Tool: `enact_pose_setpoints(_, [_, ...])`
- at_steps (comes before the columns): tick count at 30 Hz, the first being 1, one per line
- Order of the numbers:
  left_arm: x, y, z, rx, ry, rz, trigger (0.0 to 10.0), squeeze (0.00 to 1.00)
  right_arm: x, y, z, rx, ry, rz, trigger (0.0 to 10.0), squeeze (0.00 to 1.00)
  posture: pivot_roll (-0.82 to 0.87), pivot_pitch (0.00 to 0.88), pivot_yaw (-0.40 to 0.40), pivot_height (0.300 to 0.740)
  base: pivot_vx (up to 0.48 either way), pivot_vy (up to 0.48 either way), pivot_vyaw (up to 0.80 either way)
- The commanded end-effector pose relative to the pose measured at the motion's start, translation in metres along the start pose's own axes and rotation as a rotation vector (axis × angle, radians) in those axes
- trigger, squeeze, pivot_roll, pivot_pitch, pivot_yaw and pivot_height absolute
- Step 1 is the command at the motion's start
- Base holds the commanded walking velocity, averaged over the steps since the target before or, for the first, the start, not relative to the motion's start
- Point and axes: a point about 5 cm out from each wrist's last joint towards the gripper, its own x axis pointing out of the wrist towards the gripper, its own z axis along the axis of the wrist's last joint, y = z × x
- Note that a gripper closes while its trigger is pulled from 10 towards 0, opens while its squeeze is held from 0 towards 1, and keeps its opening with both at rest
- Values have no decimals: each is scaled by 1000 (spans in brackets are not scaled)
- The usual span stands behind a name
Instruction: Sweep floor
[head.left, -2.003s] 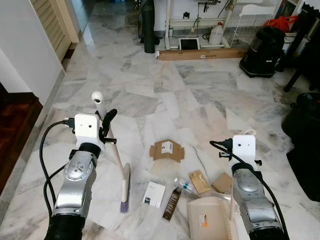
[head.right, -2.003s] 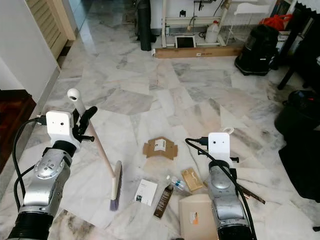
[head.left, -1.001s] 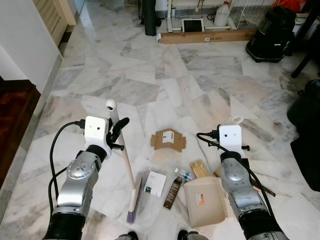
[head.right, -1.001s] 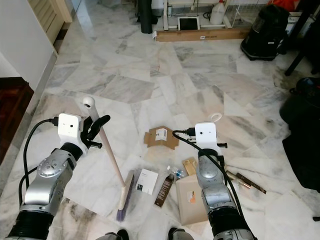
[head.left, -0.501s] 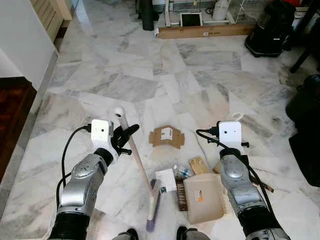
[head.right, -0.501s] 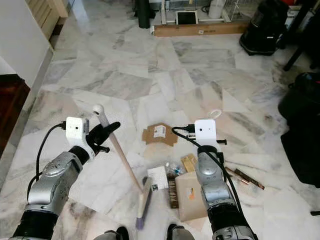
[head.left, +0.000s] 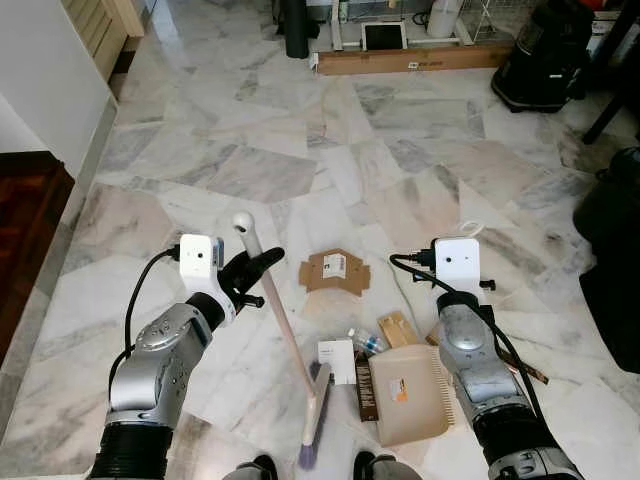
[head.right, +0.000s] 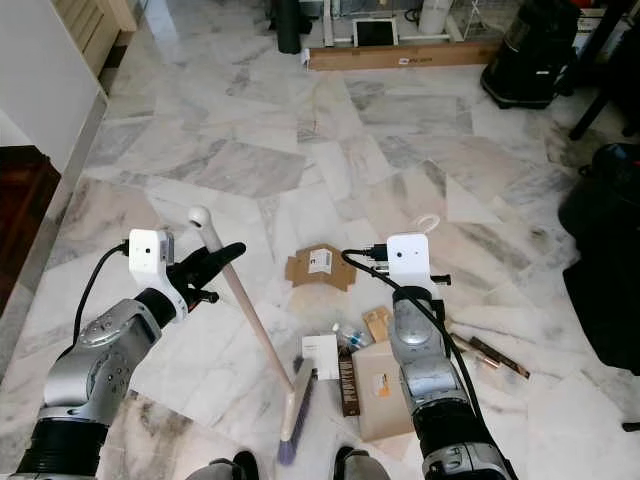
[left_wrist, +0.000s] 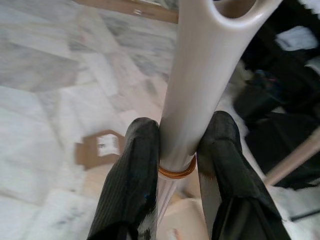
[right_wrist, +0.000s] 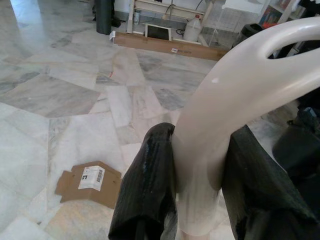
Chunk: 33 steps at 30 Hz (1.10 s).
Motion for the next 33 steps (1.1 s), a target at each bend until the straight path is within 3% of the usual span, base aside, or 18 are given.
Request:
enact_pose_setpoints(1, [0,-10,-1,-56,7,-87,10000,0,-2,3,-9,7,44,7,10000,0,-68,212,15,740,0,0,0])
enact_pose_setpoints(12, [-6,-13,-6,-46,78,-115,10000,0,2,7,-6,10,40,15,10000,0,-60,209,16,740,0,0,0])
enact_pose_setpoints(15, [-2,-21,-2,-151,32,-133,10000,0,2,6,-6,16,36,13,10000,0,-60,209,17,740,0,0,0])
enact_pose_setpoints(19, [2,-23,9,-226,-46,-117,10000,0,2,7,-7,16,41,14,10000,0,-55,208,17,740,0,0,0])
enact_pose_setpoints(25, [0,-18,18,-169,-90,-54,10000,0,3,10,-6,16,39,20,10000,0,-48,208,18,740,0,0,0])
enact_pose_setpoints(33, [-15,-5,30,-81,-120,29,10000,0,3,11,-7,15,40,26,10000,0,-41,212,16,740,0,0,0])
